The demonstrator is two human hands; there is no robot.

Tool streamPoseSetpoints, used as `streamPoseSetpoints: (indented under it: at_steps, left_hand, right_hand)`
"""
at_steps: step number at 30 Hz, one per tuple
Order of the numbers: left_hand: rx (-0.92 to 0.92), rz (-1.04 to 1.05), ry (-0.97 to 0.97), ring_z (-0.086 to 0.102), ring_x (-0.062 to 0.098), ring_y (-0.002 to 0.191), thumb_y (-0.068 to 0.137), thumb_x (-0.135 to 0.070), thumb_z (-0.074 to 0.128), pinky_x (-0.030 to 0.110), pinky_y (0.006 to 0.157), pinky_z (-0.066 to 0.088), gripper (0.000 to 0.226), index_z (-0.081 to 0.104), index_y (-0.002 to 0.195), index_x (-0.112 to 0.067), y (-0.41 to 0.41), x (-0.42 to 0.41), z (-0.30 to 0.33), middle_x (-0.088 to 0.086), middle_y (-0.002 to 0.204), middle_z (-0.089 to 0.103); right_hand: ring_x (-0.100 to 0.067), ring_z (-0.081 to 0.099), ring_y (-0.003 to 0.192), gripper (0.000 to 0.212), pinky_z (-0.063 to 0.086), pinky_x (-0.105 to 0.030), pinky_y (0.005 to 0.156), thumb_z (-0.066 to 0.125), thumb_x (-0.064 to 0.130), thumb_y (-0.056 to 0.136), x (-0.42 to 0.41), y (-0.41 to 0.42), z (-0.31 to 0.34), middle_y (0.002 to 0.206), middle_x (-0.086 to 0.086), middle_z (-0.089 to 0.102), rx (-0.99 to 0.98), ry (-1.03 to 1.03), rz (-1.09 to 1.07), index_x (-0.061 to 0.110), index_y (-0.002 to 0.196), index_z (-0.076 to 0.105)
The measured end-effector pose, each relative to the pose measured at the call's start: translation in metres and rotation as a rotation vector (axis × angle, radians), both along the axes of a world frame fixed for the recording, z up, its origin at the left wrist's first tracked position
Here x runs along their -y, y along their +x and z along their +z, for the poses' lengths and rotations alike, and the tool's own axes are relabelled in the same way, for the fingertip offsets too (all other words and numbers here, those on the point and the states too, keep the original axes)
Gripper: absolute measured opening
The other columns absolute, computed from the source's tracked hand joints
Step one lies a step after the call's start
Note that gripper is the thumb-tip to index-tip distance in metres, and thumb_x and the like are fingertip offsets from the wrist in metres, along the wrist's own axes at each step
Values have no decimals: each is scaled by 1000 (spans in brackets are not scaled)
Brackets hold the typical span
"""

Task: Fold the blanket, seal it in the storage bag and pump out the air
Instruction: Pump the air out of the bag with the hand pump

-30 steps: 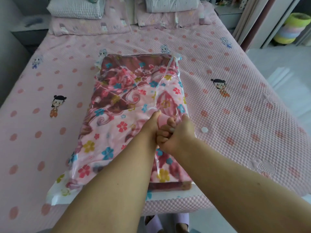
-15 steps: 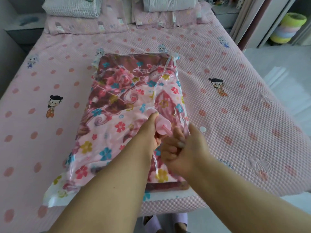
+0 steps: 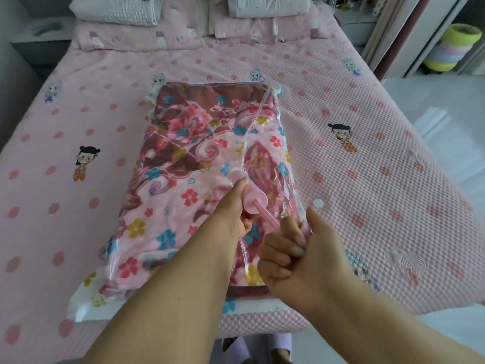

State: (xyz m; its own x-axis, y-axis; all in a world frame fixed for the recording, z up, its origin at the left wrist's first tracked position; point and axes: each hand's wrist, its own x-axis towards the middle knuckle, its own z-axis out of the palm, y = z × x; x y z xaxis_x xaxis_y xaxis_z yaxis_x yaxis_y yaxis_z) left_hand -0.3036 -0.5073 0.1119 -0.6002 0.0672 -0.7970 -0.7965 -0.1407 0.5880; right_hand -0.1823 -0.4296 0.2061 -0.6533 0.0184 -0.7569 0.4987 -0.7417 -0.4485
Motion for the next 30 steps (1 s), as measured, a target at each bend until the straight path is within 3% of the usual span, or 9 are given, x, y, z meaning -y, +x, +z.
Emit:
streamPoseSetpoints:
  at_steps: [3, 6, 10, 17, 19, 21, 25, 27, 30]
  left_hand:
    - [43, -52, 66, 52, 11, 43, 81, -68, 54, 17, 52, 42, 56, 60, 70, -13, -2, -1, 4, -2, 40, 50]
    - [52, -158, 96, 38, 7, 27, 90, -65, 39, 9, 34, 30, 65, 55, 56, -13, 2, -2, 10, -2, 35, 45]
    - [-11, -59, 18, 38, 9, 42, 87, -60, 53, 18, 41, 25, 43, 56, 80, -17, 0, 5, -2, -3, 47, 47]
    - [50, -160, 75, 42, 7, 26, 91, -63, 40, 7, 32, 29, 61, 57, 65, -11, 5, -3, 16, 0, 37, 50]
    - [47, -130, 39, 45, 7, 33, 89, -62, 46, 11, 34, 30, 53, 60, 77, -12, 4, -4, 15, -1, 43, 52]
    - [19, -47, -9, 40, 8, 41, 88, -57, 55, 16, 38, 27, 43, 58, 83, -15, 3, 1, 8, -2, 45, 50]
    - [28, -44, 18, 44, 9, 41, 88, -58, 54, 19, 46, 35, 46, 59, 77, -14, 2, 3, 7, 1, 49, 53]
    - [86, -56, 159, 43, 9, 34, 89, -61, 48, 17, 58, 37, 60, 58, 56, -12, 4, -1, 15, 1, 42, 49]
    - [61, -135, 121, 40, 9, 27, 91, -58, 45, 14, 40, 30, 60, 58, 50, -16, 6, -3, 19, -1, 36, 48]
  right_hand:
    - [-11, 19, 42, 65, 12, -18, 42, 29, 62, 93, 6, -38, -14, 46, 4, 18, 17, -6, -56, 18, 46, 27]
    - [-12, 20, 40, 64, 14, -18, 41, 27, 60, 95, -3, -41, -25, 46, 4, 19, -103, 137, -2, 18, 47, 28]
    - [-11, 19, 41, 63, 10, -17, 42, 34, 57, 93, 12, 6, 3, 45, 4, 18, -4, -90, -22, 17, 46, 26]
    - [-12, 20, 42, 61, 14, -19, 41, 28, 59, 93, 0, -47, -28, 47, 4, 20, -24, 54, -76, 18, 47, 29]
    - [-11, 19, 43, 59, 12, -19, 42, 30, 56, 93, -1, -25, -22, 48, 5, 18, -131, 54, -60, 18, 47, 28]
    - [-10, 18, 42, 61, 8, -19, 44, 33, 60, 91, 10, -4, -1, 48, 5, 16, -24, -39, -22, 18, 47, 26]
    - [-11, 19, 42, 62, 8, -20, 46, 34, 60, 91, 11, -17, -11, 46, 4, 18, 37, -39, -108, 18, 46, 27]
    - [-12, 19, 42, 62, 10, -20, 45, 31, 60, 93, 12, -47, -19, 47, 4, 19, 29, -34, -120, 18, 46, 28]
    - [-12, 19, 41, 61, 11, -19, 45, 31, 57, 94, 5, -43, -29, 47, 4, 18, -85, 109, -40, 19, 47, 28]
